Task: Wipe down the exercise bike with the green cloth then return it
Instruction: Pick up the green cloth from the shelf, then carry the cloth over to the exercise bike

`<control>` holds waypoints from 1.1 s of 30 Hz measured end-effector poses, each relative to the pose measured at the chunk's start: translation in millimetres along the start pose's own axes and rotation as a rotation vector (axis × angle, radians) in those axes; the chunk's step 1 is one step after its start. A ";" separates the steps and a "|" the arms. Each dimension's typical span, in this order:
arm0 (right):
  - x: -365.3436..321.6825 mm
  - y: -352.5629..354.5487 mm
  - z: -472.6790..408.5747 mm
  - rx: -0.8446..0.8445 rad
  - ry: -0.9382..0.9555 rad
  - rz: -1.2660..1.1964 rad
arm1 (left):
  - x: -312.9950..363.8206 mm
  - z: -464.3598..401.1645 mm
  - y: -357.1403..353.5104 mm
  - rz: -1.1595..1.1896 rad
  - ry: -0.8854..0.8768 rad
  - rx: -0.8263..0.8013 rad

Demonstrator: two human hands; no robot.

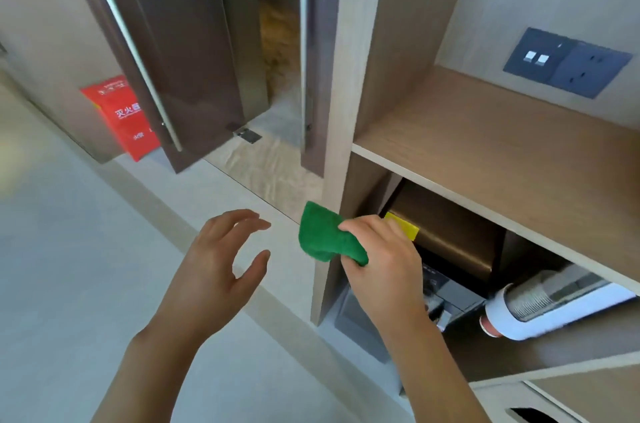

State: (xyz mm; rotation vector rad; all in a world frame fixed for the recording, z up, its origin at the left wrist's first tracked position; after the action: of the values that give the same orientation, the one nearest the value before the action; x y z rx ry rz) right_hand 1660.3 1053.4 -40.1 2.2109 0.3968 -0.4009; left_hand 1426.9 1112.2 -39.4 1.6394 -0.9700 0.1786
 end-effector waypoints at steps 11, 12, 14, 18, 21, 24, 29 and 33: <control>-200.3 -116.9 -24.2 -0.222 0.178 -0.096 | -136.4 81.8 172.3 -0.064 0.145 0.192; -219.7 -128.8 -23.9 -0.233 0.194 -0.113 | -149.6 90.8 188.3 -0.077 0.161 0.210; -259.0 -151.8 -23.2 -0.257 0.226 -0.151 | -174.6 110.5 219.5 -0.101 0.187 0.248; -338.4 -191.9 -19.4 -0.298 0.291 -0.234 | -220.3 156.8 274.8 -0.153 0.259 0.301; -390.9 -213.0 -14.8 -0.332 0.336 -0.290 | -246.1 193.8 311.7 -0.176 0.332 0.352; -439.3 -231.8 -11.7 -0.369 0.414 -0.335 | -264.2 229.6 341.6 -0.205 0.385 0.411; -519.5 -263.4 -2.1 -0.433 0.535 -0.412 | -289.0 291.6 386.5 -0.235 0.487 0.539; -585.9 -289.1 9.8 -0.477 0.658 -0.490 | -306.4 341.9 421.5 -0.287 0.586 0.645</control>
State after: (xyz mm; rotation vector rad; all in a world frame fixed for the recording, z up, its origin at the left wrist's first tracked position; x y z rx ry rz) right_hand 1013.0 1134.9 -1.6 1.7060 1.2590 0.1821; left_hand 820.9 968.7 -15.8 2.1070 -0.2194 0.7887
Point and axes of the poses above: each hand's wrist, its own z-axis away from the middle knuckle, its own y-axis out of the back of the hand, x = y × z, the point moved 7 cm from there along -z, towards the middle knuckle, and after that the axes turned 2 degrees about x, right-handed, at the moved point
